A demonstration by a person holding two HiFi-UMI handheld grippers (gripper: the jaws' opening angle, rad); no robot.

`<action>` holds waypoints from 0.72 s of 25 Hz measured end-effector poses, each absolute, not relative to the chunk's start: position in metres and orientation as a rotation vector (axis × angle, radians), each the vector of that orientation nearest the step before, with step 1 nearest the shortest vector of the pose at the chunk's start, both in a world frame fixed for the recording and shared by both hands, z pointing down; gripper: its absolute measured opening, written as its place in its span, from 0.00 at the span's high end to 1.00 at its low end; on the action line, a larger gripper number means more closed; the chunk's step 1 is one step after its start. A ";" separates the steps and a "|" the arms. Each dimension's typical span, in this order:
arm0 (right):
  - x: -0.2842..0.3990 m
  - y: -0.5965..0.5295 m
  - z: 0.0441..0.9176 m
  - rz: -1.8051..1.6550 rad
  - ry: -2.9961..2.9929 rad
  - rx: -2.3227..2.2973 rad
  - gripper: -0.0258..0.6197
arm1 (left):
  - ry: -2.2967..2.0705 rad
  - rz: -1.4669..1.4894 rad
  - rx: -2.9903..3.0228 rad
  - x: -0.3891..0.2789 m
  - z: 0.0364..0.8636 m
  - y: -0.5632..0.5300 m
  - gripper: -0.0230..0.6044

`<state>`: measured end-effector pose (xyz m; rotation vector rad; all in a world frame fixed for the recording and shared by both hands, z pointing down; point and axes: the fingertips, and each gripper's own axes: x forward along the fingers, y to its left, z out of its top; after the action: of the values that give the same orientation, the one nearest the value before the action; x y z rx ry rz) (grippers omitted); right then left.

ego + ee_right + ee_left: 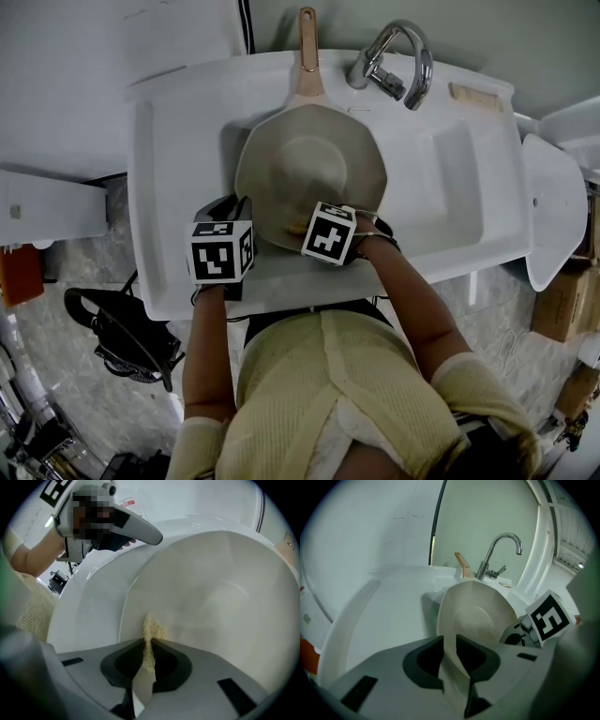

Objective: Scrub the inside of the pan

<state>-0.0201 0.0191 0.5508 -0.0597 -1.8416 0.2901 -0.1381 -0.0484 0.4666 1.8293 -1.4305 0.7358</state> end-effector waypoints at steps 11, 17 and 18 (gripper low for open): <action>-0.004 -0.044 0.509 0.164 -1.983 0.292 0.88 | -1.508 0.720 1.842 -0.141 0.455 -0.066 0.75; 0.006 -0.077 0.487 0.134 -2.052 0.473 0.88 | -1.533 0.730 1.867 -0.141 0.449 -0.083 0.75; 0.008 -0.081 0.484 0.121 -2.060 0.497 0.88 | -1.534 0.737 1.872 -0.141 0.449 -0.086 0.75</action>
<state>0.0075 -0.0812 0.4836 0.4969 -2.0595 0.1214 -0.1406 -0.0862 0.4494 1.8723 -1.5337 0.7373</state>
